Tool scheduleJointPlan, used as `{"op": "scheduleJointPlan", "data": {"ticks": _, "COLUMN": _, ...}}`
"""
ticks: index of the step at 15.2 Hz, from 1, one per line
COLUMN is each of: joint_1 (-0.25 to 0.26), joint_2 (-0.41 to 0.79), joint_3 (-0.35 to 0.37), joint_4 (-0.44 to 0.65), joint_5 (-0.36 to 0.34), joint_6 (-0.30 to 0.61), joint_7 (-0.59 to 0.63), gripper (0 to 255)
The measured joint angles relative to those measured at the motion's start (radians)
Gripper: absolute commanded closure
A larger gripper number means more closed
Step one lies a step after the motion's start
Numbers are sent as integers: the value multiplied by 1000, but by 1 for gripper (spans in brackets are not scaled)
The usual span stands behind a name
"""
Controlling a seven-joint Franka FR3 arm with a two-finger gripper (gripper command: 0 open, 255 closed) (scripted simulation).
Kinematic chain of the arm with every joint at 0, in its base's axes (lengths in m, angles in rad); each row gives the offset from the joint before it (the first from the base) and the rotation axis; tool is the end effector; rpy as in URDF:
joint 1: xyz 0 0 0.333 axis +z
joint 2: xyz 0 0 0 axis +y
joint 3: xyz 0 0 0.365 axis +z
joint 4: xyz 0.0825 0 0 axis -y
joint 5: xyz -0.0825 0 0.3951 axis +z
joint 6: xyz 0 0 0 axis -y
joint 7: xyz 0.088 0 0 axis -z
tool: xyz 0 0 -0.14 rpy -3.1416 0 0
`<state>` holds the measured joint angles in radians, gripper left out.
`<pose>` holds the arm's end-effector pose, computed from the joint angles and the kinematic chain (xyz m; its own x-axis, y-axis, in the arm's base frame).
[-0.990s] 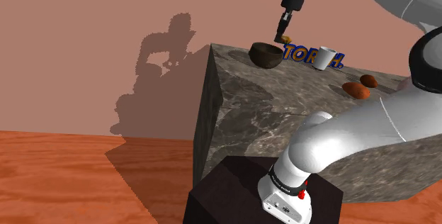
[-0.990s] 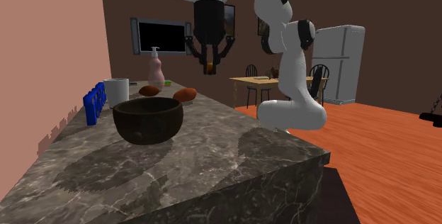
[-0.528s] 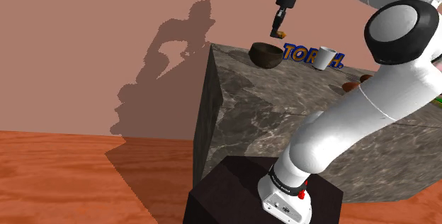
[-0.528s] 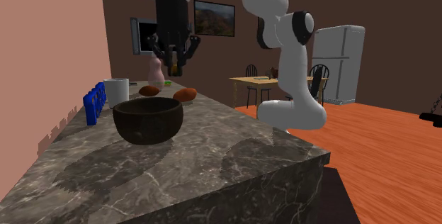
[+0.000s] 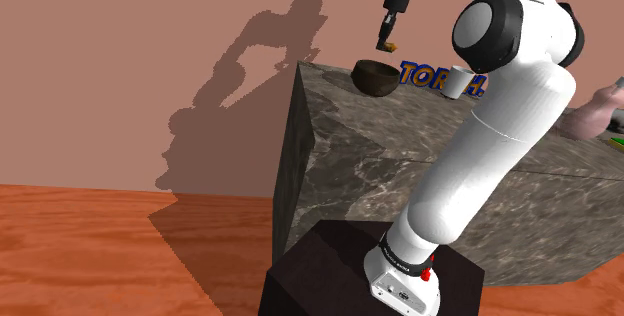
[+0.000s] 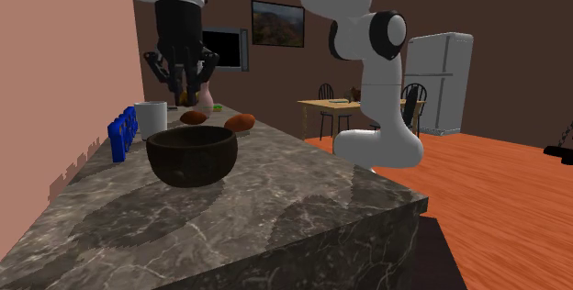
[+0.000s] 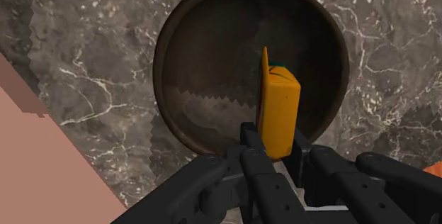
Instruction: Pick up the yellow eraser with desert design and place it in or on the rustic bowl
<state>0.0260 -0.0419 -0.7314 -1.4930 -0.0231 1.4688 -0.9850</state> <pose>0.4056 -0.3625 0.6858 0.9617 0.2740 0.0080 0.2739 -0.9617 0.0030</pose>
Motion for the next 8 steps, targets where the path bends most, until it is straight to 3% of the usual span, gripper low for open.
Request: {"op": "scheduleJointPlan", "data": {"ticks": 8, "joint_1": 7, "joint_2": -51, "joint_3": 14, "joint_4": -159, "joint_5": -33, "joint_6": 120, "joint_7": 26, "gripper": 255}}
